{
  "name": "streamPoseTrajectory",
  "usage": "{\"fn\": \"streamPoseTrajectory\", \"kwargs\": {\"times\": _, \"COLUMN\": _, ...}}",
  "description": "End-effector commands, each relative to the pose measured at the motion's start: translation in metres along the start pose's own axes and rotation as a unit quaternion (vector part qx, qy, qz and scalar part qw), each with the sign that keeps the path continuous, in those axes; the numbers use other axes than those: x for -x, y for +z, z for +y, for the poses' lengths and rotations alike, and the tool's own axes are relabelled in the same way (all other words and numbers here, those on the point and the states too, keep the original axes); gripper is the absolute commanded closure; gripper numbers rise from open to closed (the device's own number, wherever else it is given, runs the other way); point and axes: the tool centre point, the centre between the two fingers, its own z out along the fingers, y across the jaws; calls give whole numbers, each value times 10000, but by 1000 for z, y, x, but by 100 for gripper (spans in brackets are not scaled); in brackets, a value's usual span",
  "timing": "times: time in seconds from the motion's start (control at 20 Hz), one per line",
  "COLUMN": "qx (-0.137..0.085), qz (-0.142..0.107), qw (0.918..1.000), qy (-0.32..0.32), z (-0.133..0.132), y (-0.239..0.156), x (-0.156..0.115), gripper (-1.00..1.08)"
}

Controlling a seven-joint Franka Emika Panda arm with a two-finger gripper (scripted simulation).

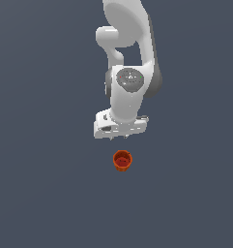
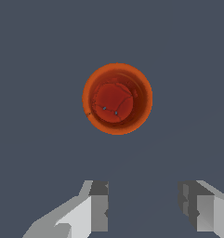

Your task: Pick up the object and move it to a goal position.

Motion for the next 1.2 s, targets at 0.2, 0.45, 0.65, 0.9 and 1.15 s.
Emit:
{"fn": "streamPoseTrajectory", "kwargs": {"times": 0.2, "qx": 350, "qz": -429, "qw": 9924, "qy": -1098, "z": -18, "y": 18, "x": -20, "gripper": -20}}
{"fn": "streamPoseTrajectory", "kwargs": {"times": 0.45, "qx": 664, "qz": -833, "qw": 9738, "qy": -2008, "z": -32, "y": 33, "x": -35, "gripper": -20}}
{"fn": "streamPoseTrajectory", "kwargs": {"times": 0.65, "qx": 862, "qz": -1100, "qw": 9569, "qy": -2547, "z": -41, "y": 43, "x": -44, "gripper": -20}}
{"fn": "streamPoseTrajectory", "kwargs": {"times": 0.9, "qx": 1032, "qz": -1340, "qw": 9391, "qy": -2990, "z": -48, "y": 52, "x": -50, "gripper": -20}}
{"fn": "streamPoseTrajectory", "kwargs": {"times": 1.15, "qx": 1120, "qz": -1468, "qw": 9289, "qy": -3211, "z": -52, "y": 56, "x": -54, "gripper": -20}}
